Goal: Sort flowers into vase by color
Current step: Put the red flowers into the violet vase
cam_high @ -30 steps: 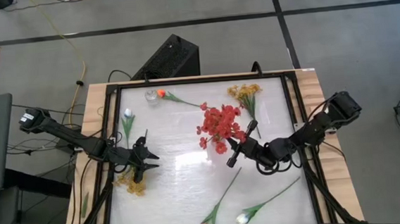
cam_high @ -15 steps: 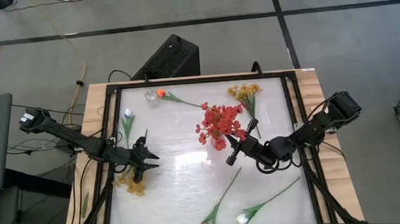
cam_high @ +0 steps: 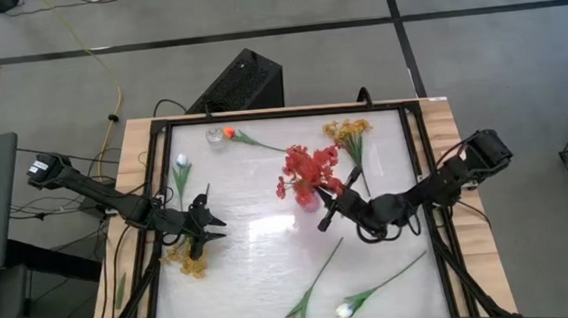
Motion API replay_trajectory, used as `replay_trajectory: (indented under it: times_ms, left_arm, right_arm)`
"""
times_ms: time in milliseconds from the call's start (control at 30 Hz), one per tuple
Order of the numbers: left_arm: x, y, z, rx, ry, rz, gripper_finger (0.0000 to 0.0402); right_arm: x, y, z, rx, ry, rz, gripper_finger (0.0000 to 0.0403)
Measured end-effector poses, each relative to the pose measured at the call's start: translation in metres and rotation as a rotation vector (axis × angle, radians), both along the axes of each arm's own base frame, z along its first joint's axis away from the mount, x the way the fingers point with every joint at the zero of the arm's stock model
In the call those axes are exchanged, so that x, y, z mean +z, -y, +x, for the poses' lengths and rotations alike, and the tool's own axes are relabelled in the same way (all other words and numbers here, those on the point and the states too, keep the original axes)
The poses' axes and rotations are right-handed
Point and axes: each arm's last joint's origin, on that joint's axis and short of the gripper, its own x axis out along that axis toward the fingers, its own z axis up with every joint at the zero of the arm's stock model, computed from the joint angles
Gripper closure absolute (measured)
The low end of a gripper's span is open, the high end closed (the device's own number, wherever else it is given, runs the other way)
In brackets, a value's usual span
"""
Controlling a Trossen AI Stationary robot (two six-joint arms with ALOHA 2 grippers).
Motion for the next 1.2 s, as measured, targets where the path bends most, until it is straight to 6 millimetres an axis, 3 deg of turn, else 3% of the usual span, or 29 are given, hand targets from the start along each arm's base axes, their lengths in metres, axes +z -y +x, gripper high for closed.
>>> replay_trajectory:
  times_ms: [567,867,1200]
  left_arm:
    - [0.000,0.000,0.000,-0.002,-0.001,-0.003,0.0255]
    - [0.000,0.000,0.000,0.001,-0.001,-0.008,0.0255]
    - [0.000,0.000,0.000,0.001,-0.002,-0.009,0.0255]
  right_arm:
    - [-0.029,0.002,0.002,-0.001,-0.083,0.189,0.0375]
    - [-0.034,0.002,0.001,-0.011,-0.107,0.212,0.0375]
    - [-0.035,0.000,-0.001,0.006,-0.114,0.231,0.0261]
